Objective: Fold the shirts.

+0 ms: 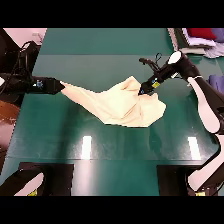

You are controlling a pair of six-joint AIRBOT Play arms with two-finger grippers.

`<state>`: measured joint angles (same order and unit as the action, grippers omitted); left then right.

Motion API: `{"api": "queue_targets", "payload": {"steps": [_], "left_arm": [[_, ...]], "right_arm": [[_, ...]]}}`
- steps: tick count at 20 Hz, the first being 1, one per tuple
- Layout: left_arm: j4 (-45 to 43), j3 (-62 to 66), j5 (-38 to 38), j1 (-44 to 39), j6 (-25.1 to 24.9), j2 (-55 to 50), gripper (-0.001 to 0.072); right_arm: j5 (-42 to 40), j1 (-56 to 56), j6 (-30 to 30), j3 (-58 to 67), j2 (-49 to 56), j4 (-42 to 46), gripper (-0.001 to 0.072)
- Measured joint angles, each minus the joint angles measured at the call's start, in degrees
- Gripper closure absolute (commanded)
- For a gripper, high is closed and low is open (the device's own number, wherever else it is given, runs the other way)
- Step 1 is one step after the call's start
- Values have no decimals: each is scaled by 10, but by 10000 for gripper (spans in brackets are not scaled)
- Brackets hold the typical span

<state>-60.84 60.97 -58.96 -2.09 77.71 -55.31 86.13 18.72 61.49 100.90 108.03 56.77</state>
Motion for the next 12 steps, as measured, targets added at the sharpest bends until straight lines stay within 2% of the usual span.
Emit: {"api": "queue_targets", "payload": {"steps": [4, 12], "left_arm": [[-6, 80, -3, 0, 2, 2, 682], [-7, 424, -42, 0, 2, 3, 682]], "right_arm": [[-25, -17, 14, 2, -88, 3, 702], [-53, -75, 69, 117, -307, 4, 702]]}}
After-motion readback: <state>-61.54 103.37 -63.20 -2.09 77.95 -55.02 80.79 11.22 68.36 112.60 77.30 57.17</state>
